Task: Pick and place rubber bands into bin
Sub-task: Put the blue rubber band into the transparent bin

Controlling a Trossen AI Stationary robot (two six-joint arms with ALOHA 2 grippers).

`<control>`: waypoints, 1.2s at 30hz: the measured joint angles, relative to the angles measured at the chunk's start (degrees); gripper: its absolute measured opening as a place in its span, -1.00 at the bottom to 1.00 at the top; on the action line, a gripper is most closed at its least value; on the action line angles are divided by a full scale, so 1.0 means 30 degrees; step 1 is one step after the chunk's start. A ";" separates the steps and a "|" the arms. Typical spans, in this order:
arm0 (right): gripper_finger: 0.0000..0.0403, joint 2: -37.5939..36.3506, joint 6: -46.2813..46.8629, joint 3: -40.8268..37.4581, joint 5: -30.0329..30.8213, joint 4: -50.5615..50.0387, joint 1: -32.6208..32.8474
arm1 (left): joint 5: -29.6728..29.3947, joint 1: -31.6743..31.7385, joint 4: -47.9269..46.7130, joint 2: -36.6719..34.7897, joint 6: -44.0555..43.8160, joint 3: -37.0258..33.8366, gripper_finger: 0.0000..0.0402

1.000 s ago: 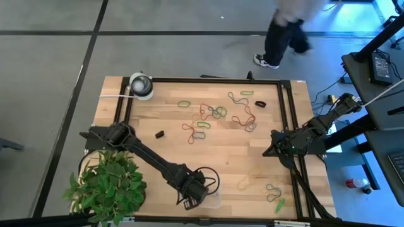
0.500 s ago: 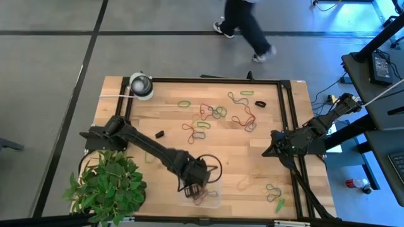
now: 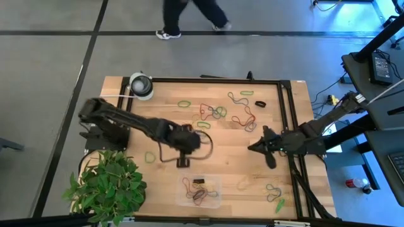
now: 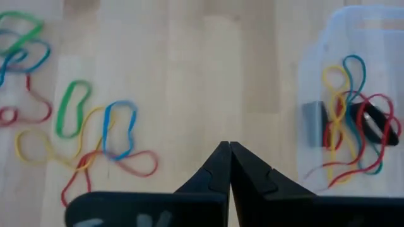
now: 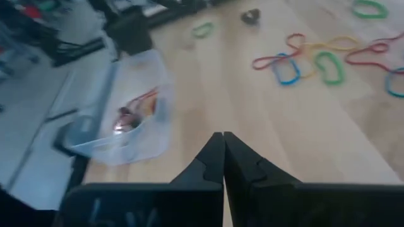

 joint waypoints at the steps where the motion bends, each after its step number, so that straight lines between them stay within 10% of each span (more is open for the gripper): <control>1: -0.99 0.0765 -0.0012 0.0370 -0.0018 0.0004 -0.0324 | 0.0303 0.0427 0.0751 -0.0822 0.0113 -0.1182 -0.99; 11: -0.99 0.8987 0.1202 0.6906 -0.0013 -0.5633 -0.5306 | 0.1963 0.4074 0.4819 -0.8039 0.0916 -0.9376 -0.99; 18: -0.98 1.3825 0.9504 1.1294 -0.0721 -1.5914 -0.9358 | 0.2117 0.5366 0.4994 -1.1154 0.1078 -1.1451 -0.99; 36: -0.40 1.5112 0.9958 0.7033 -0.4025 -1.4432 -1.4282 | 0.2122 0.5536 0.4855 -1.2111 0.2613 -1.1740 -0.99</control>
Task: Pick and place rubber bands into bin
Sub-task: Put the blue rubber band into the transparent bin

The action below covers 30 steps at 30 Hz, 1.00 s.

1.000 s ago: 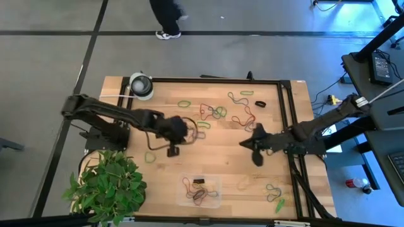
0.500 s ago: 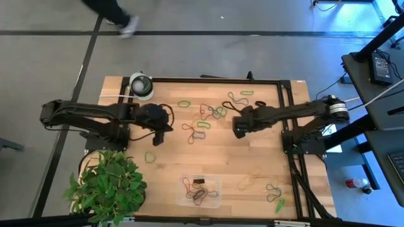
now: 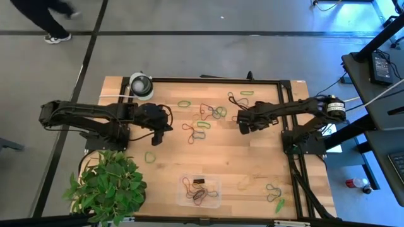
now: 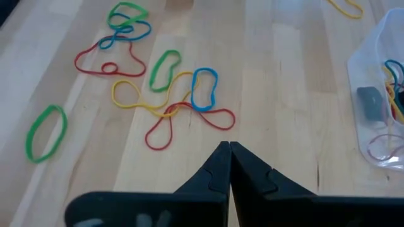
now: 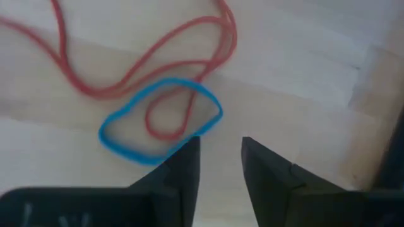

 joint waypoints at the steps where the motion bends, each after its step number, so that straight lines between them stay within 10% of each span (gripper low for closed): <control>1: -0.39 0.0000 -0.0016 -0.0327 0.0003 0.0617 -0.0161 | -0.0033 0.0000 0.0000 0.0000 0.0074 -0.0002 -0.99; 8: -0.45 -0.0175 -0.0021 -0.2503 0.0128 0.3943 -0.0607 | -0.0076 -0.0003 0.0007 0.0007 -0.0046 -0.0002 -0.99; 15: -0.94 -0.0298 -0.0969 -0.2469 0.0351 0.3806 -0.0275 | -0.0086 -0.0004 0.0019 0.0007 -0.0744 0.0005 -0.99; 30: -0.99 -0.5289 0.0359 0.3445 0.4495 -0.4423 0.5872 | -0.0013 -0.0036 0.0290 0.0015 -0.5272 -0.0002 -0.98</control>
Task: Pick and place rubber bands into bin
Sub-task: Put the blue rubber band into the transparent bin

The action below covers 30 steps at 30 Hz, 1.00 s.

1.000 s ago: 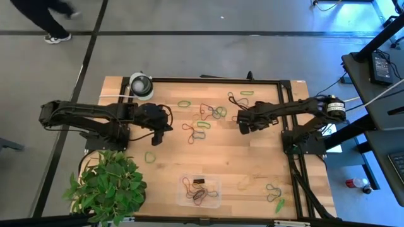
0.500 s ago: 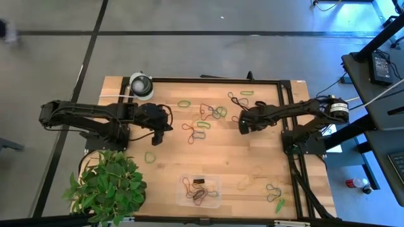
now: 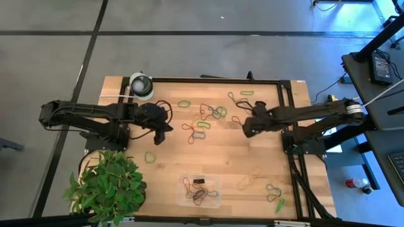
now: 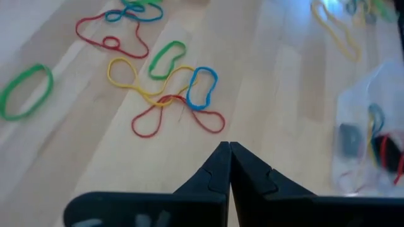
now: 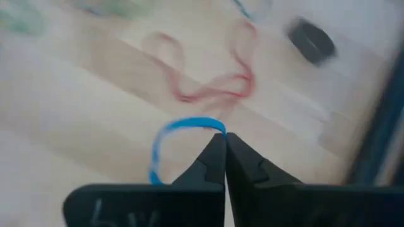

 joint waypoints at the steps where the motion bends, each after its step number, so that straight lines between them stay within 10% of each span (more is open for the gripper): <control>1: -0.99 -0.0214 0.0309 0.0356 0.0324 -0.0013 0.0803 | 0.0007 0.0000 0.0152 0.0000 -0.0297 0.0007 -0.99; 13: -1.00 0.4308 0.2130 0.6468 0.2537 -0.0034 0.7893 | 0.0424 -0.0168 0.0292 0.0007 -0.0097 0.0007 -0.99; 30: -1.00 1.7305 0.0757 2.1998 0.1375 -0.0371 0.9284 | 0.1319 -0.0168 -0.0490 -0.1001 0.4596 0.0007 -0.99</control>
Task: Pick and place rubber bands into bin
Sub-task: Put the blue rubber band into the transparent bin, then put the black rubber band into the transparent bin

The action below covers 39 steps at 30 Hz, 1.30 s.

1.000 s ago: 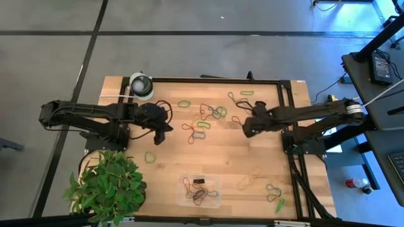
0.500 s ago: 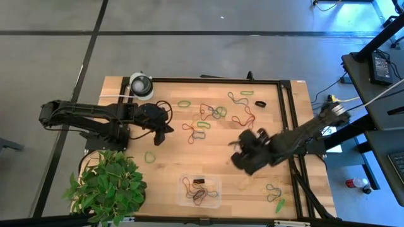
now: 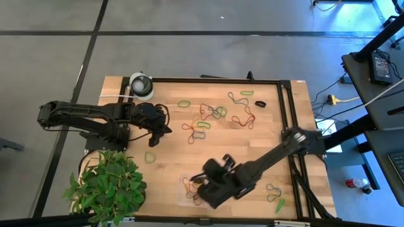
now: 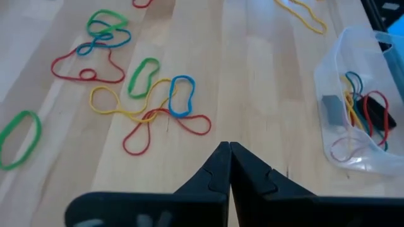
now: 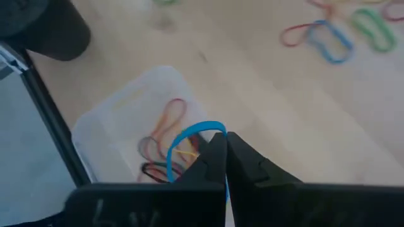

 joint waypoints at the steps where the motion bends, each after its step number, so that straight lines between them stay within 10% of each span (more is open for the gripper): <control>1: -1.00 0.0649 0.0007 0.0752 -0.0055 0.0020 -0.0031 | 0.0007 0.0000 0.0013 -0.0019 0.0160 0.0000 -0.99; 17: -0.98 0.6143 0.5487 0.4080 -0.7368 -0.4960 -0.0885 | -0.0004 0.0000 -0.1603 -0.0012 0.2473 0.0000 -0.99; 33: -0.37 0.4905 0.2967 0.4300 -0.7211 -0.5226 -0.0812 | -0.0007 0.0000 -0.1670 -0.0012 0.1609 0.0000 -0.99; 39: -0.66 0.3311 -0.2551 0.3954 -0.4777 -0.5324 -0.0816 | -0.0096 -0.0144 -0.1670 0.0036 0.0968 0.0007 -0.97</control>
